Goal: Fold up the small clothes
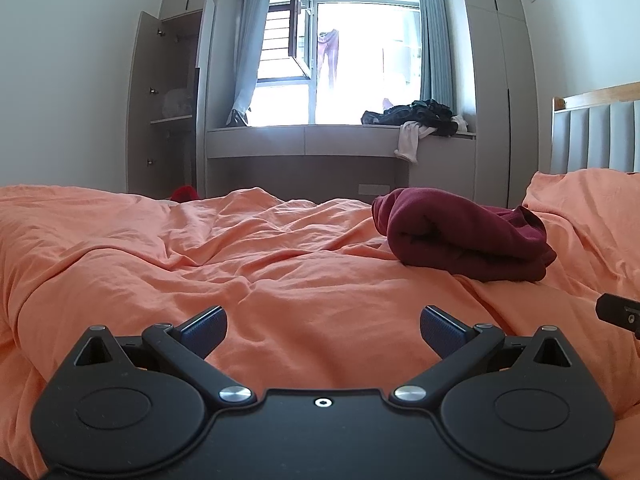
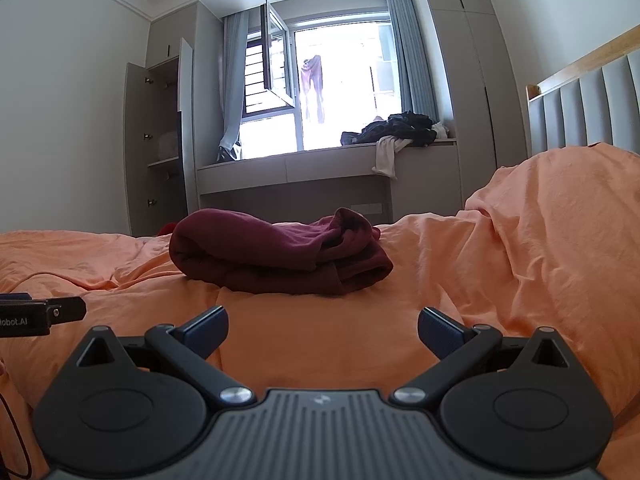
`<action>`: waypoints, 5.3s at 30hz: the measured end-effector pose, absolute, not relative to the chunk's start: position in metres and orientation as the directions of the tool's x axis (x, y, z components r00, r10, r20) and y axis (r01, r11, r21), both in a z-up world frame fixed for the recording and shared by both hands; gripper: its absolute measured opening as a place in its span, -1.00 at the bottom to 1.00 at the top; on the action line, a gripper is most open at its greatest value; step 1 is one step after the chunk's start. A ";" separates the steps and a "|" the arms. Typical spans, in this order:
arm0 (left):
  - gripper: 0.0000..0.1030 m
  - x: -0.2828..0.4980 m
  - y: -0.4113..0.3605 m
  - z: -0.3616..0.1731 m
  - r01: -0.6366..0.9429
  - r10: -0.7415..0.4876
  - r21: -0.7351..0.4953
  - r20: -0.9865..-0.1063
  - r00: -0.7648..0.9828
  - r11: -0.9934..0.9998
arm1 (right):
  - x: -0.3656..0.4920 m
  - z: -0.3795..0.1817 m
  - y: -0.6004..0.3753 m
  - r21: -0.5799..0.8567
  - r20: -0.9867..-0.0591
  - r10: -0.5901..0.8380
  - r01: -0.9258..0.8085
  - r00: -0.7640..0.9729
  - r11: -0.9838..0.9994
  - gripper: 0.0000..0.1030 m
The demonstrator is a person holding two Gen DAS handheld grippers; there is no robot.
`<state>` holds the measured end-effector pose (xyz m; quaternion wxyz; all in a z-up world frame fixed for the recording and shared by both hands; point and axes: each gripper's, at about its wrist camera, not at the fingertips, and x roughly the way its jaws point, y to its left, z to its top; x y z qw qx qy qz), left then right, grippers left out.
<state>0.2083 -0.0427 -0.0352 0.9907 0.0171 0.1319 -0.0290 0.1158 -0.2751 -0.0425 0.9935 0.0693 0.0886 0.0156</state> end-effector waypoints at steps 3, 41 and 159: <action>0.99 0.209 -0.043 -0.035 0.060 -0.052 0.022 -0.264 0.963 0.998 | 0.116 -0.043 -0.275 0.138 -0.174 0.044 -0.020 0.984 0.990 1.00; 0.99 0.212 -0.040 -0.037 0.057 -0.053 0.006 -0.283 0.958 0.998 | 0.115 -0.042 -0.275 0.141 -0.174 0.044 -0.020 0.984 0.990 1.00; 0.99 0.212 -0.045 -0.041 0.019 -0.003 0.049 -0.308 0.951 0.999 | 0.115 -0.046 -0.272 0.138 -0.183 0.048 -0.023 0.982 0.990 1.00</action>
